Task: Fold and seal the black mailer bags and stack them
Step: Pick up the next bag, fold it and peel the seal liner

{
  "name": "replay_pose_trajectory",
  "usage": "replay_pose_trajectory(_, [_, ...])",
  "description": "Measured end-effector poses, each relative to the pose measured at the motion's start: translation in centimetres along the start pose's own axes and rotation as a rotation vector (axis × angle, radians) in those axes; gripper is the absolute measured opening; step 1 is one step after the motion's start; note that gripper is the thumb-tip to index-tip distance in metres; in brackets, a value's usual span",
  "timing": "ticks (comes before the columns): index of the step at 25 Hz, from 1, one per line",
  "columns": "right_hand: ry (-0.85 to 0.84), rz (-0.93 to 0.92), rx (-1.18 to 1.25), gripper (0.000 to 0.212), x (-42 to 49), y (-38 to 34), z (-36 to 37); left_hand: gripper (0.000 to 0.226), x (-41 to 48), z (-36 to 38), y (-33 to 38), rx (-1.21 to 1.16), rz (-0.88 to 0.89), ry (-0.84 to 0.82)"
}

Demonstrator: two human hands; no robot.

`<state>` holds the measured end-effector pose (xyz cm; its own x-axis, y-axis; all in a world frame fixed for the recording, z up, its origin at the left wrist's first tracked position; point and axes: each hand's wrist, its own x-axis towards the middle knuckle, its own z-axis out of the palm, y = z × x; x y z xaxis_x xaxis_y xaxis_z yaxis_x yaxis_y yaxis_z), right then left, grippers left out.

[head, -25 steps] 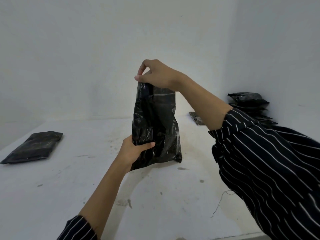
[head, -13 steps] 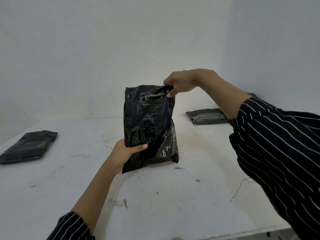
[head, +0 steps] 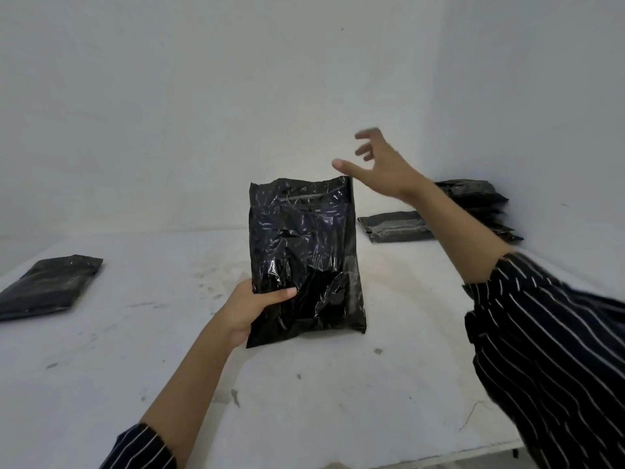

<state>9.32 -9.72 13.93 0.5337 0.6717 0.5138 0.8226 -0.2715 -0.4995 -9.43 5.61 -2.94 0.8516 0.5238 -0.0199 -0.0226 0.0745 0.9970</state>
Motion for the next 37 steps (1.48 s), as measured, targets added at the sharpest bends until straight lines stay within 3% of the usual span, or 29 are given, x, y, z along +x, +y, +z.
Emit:
replay_pose_trajectory(2, [-0.163, 0.189, 0.294, 0.082, -2.8, 2.2, 1.5, 0.035, 0.0, 0.4, -0.4, -0.028, -0.013, 0.001])
replay_pose_trajectory(5, [-0.333, 0.352, 0.550, 0.081, -6.3, 5.9, 4.9, 0.031, -0.1, 1.3, -0.5, -0.069, -0.016, -0.007])
replay_pose_trajectory(8, [-0.339, 0.473, 0.885, 0.055, -8.4, 7.6, 7.5, 0.030, 0.0, 2.2, -0.4, -0.077, -0.016, -0.016])
replay_pose_trajectory(11, [-0.226, 0.516, 1.091, 0.036, -9.3, 7.9, 8.9, 0.033, 0.2, 3.0, -0.3, -0.062, -0.018, -0.002])
replay_pose_trajectory(16, [-0.035, 0.544, 1.088, 0.026, -9.4, 7.1, 9.9, 0.039, 0.9, 3.1, 1.3, 0.014, 0.009, 0.000])
replay_pose_trajectory(27, [0.088, 0.559, 1.003, 0.004, -9.9, 6.8, 10.3, 0.029, 1.4, 3.5, 1.5, 0.017, 0.051, 0.142])
replay_pose_trajectory(33, [0.126, 0.499, 0.908, 0.016, -10.0, 6.4, 9.6, 0.021, 1.7, 3.2, 3.3, -0.216, 0.180, 0.187])
replay_pose_trajectory(37, [0.231, 0.387, 0.890, 0.022, -9.7, 5.5, 9.1, 0.016, 1.9, 3.8, 3.8, -0.210, 0.287, 0.260])
